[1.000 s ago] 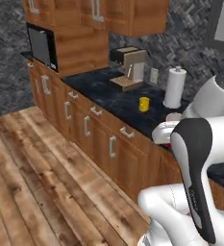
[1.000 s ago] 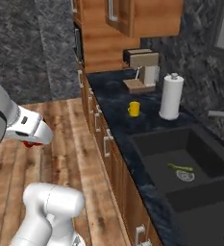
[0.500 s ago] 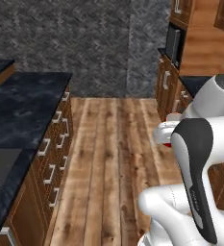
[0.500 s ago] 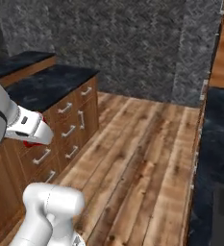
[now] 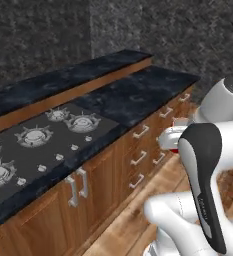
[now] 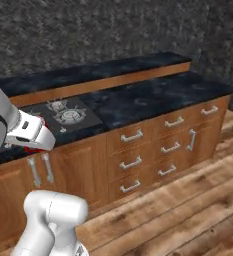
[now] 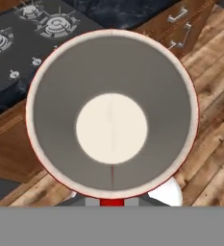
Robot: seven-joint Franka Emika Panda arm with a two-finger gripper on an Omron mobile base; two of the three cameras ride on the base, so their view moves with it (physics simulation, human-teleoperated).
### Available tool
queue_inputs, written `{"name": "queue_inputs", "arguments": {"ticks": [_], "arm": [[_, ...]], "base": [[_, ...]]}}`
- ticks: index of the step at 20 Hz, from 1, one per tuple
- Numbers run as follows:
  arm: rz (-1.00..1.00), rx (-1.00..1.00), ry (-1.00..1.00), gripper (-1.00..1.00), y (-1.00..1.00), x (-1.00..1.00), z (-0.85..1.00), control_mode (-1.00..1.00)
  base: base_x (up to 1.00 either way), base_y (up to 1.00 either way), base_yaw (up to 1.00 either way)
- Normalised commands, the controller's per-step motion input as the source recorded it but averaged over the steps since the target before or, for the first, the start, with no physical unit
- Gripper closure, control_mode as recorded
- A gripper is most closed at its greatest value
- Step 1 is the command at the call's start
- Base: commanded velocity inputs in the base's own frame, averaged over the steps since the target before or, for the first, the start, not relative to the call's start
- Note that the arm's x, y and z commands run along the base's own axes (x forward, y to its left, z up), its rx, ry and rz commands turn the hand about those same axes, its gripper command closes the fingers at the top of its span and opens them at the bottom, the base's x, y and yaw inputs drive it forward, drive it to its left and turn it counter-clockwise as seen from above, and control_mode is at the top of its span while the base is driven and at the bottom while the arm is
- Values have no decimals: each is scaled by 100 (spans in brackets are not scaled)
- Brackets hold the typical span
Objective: Clear the mugs and bowl far away from the sink.
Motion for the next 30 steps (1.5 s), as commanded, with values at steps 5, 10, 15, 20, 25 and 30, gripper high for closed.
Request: {"name": "queue_inputs", "arguments": {"ticks": [5,10,15,20,25,30], "arm": [[0,0,0,100,0,0,0,100],[0,0,0,100,0,0,0,100],[0,0,0,100,0,0,0,100],[0,0,0,100,0,0,0,100],[0,0,0,100,0,0,0,100],[0,0,0,100,0,0,0,100]], "base": [[1,8,100],[29,74,72],[40,99,19],[25,95,2],[24,80,4],[86,47,3]]}}
